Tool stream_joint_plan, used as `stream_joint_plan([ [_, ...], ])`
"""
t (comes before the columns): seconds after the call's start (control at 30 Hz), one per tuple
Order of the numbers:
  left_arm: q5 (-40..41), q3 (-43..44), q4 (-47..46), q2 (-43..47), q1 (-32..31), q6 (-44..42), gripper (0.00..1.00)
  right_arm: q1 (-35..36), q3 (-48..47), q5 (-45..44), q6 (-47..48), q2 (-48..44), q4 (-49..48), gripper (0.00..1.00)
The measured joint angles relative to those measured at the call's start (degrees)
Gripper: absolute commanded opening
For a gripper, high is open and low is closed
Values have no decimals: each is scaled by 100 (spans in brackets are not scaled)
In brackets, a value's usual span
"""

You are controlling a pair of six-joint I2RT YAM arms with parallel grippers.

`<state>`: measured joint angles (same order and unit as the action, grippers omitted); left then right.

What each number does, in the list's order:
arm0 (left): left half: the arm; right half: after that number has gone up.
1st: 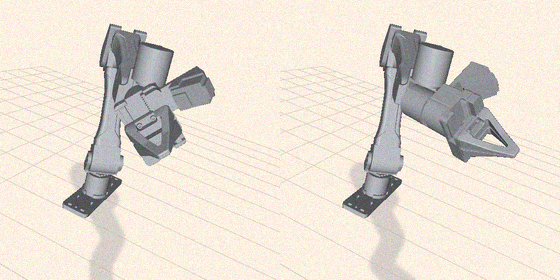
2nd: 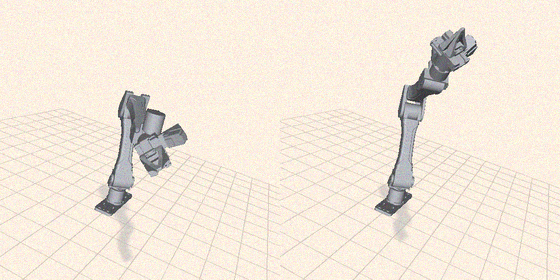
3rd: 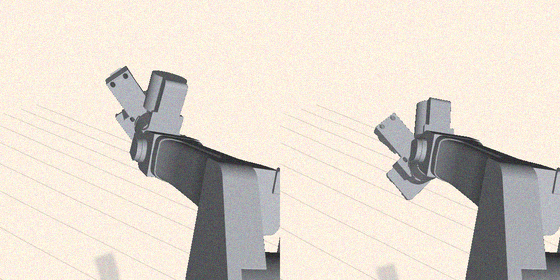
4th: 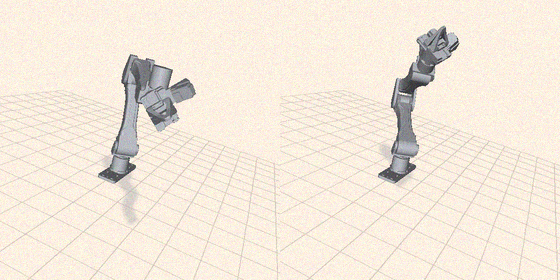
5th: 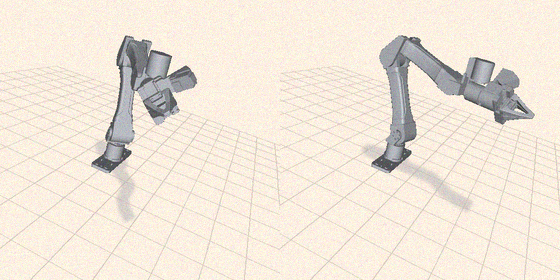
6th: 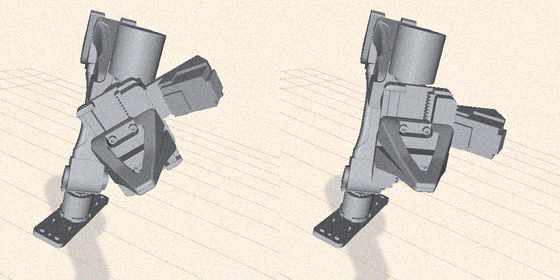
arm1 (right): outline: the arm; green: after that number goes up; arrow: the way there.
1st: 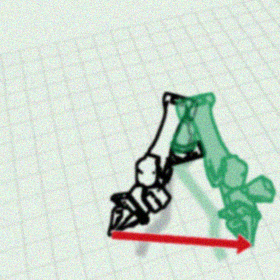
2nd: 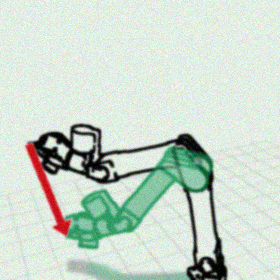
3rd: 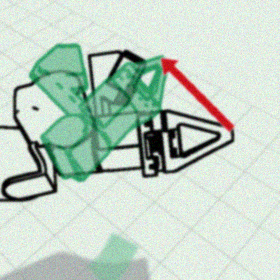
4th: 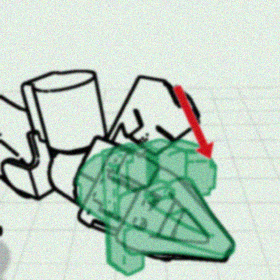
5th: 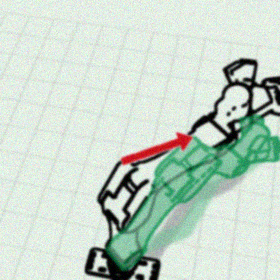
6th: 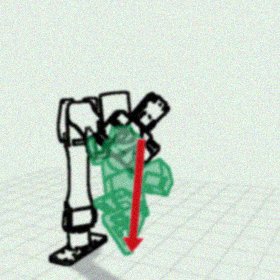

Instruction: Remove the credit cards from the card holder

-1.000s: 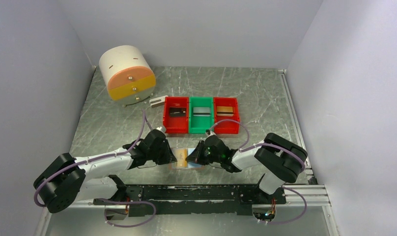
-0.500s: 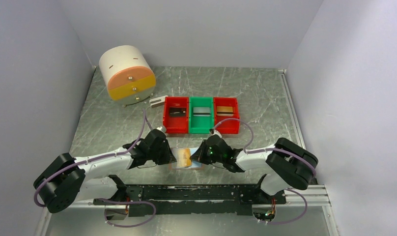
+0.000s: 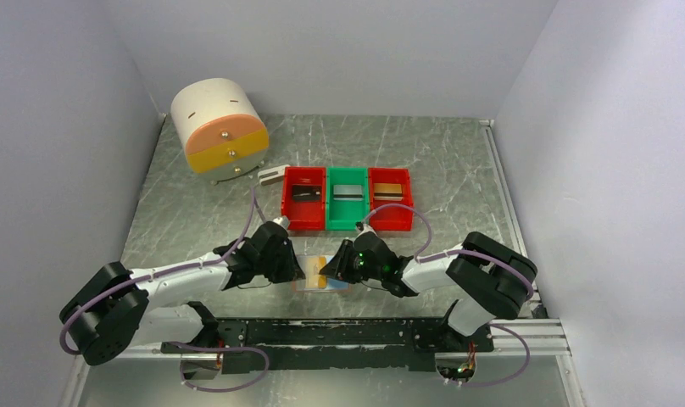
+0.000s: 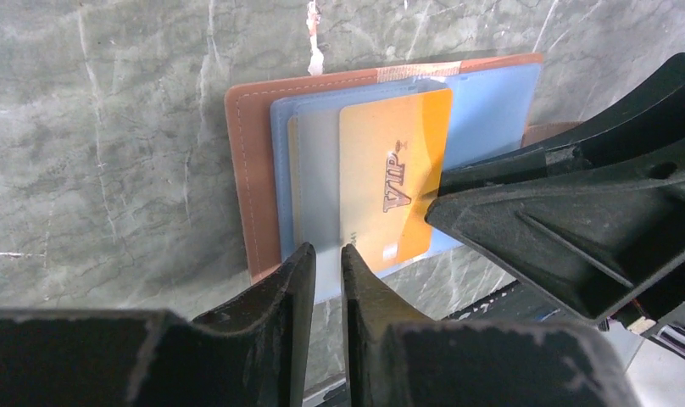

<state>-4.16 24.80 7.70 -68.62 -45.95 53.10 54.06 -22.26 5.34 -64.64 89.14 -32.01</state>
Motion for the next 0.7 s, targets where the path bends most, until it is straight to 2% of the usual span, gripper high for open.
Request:
stream_joint_plan([
  [0.13, 0, 68, 22, -90, -9, -26, 22, 0, -2, 4, -15, 0, -68, 36],
  [0.3, 0, 107, 31, -153, -28, -44, 20, 0, 2, -105, -131, 26, -83, 32],
  [0.7, 4, 195, 201, -168, -55, -72, 20, -11, 319, -111, -260, 334, -1069, 25],
])
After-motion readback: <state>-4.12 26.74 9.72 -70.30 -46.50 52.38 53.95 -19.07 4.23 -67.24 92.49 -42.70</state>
